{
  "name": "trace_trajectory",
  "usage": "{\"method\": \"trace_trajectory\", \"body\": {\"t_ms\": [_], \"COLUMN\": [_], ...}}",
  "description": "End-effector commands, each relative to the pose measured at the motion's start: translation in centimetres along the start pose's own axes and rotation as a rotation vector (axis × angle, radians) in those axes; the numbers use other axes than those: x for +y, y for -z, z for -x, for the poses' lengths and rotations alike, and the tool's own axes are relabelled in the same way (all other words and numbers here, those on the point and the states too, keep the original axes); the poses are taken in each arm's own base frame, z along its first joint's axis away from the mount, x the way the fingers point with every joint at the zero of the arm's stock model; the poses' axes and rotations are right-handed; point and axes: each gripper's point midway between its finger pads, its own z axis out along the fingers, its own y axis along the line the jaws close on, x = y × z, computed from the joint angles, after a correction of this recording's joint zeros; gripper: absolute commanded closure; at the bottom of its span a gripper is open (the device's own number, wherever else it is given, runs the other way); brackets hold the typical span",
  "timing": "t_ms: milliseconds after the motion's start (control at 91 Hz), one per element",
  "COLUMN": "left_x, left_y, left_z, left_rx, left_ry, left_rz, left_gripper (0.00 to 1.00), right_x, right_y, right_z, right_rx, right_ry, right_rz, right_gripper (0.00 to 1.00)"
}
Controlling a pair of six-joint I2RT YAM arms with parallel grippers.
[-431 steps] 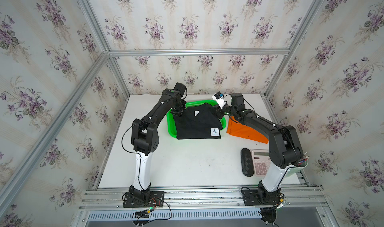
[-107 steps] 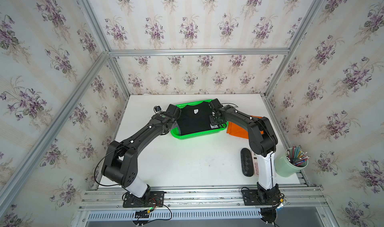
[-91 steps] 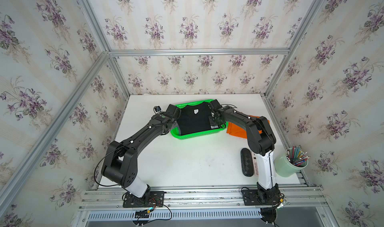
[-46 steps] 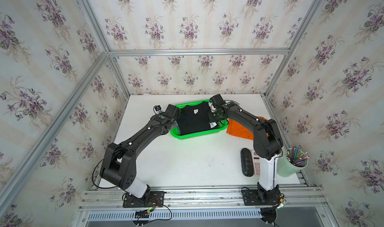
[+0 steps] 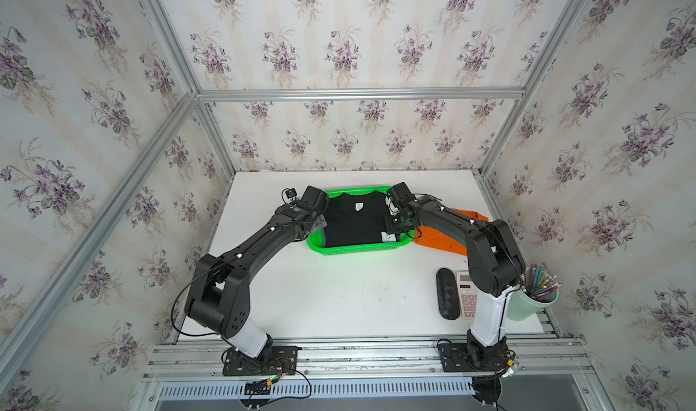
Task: Put the folded t-shirts into the basket
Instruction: Adjust the T-shirt in the bin, then move the bin to the center of the board.
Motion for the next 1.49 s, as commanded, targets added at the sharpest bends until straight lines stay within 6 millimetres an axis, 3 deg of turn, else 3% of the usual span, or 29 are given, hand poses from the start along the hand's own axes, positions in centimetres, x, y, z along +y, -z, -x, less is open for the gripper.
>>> {"method": "trace_trajectory", "body": {"t_ms": [0, 143, 264, 505, 648, 791, 1044, 1154, 1231, 1440, 1451, 1484], "left_x": [-1.1, -1.8, -1.8, -1.1, 0.2, 1.5, 2.3, 2.0, 0.4, -3.4, -3.6, -4.1], "left_y": [0.1, 0.2, 0.4, 2.4, 4.0, 5.1, 5.8, 6.0, 6.2, 7.1, 7.2, 7.4], "left_z": [0.4, 1.0, 1.3, 3.3, 4.4, 4.9, 5.0, 5.0, 4.5, 3.0, 3.0, 2.8], "left_rx": [-0.003, -0.014, -0.031, -0.138, -0.188, -0.235, -0.245, -0.240, -0.212, -0.181, -0.182, -0.186], "left_ry": [-0.024, -0.098, -0.131, -0.175, -0.152, -0.116, -0.106, -0.115, -0.178, -0.264, -0.264, -0.267], "left_rz": [-0.044, -0.064, -0.067, -0.060, -0.042, -0.030, -0.028, -0.045, -0.132, -0.353, -0.365, -0.397], "left_gripper": [0.06, 0.06, 0.06, 0.06, 0.06, 0.06, 0.06, 0.06, 0.06, 0.06, 0.06, 0.06], "right_x": [-0.1, -0.4, -1.2, -5.2, -5.3, -2.7, -1.6, -1.3, -1.7, -6.0, -6.3, -7.3], "right_y": [3.2, 6.9, 7.7, 4.2, 1.9, 0.6, -1.4, -1.0, 0.2, 6.6, 6.9, 7.8], "right_z": [3.2, 5.0, 4.4, 2.2, 1.9, 3.4, 8.3, 10.0, 10.5, 10.1, 10.0, 9.4], "right_rx": [-0.138, -0.245, -0.255, -0.158, -0.128, -0.169, -0.244, -0.279, -0.312, -0.518, -0.528, -0.561], "right_ry": [0.022, 0.043, 0.046, -0.029, -0.062, -0.080, -0.081, -0.060, -0.029, -0.022, -0.026, -0.041], "right_rz": [-0.028, -0.046, -0.060, -0.114, -0.070, 0.076, 0.083, 0.082, 0.046, -0.133, -0.141, -0.169], "right_gripper": [0.68, 0.61, 0.58, 0.54, 0.60, 0.84, 0.85, 0.75, 0.65, 0.36, 0.34, 0.06]}}
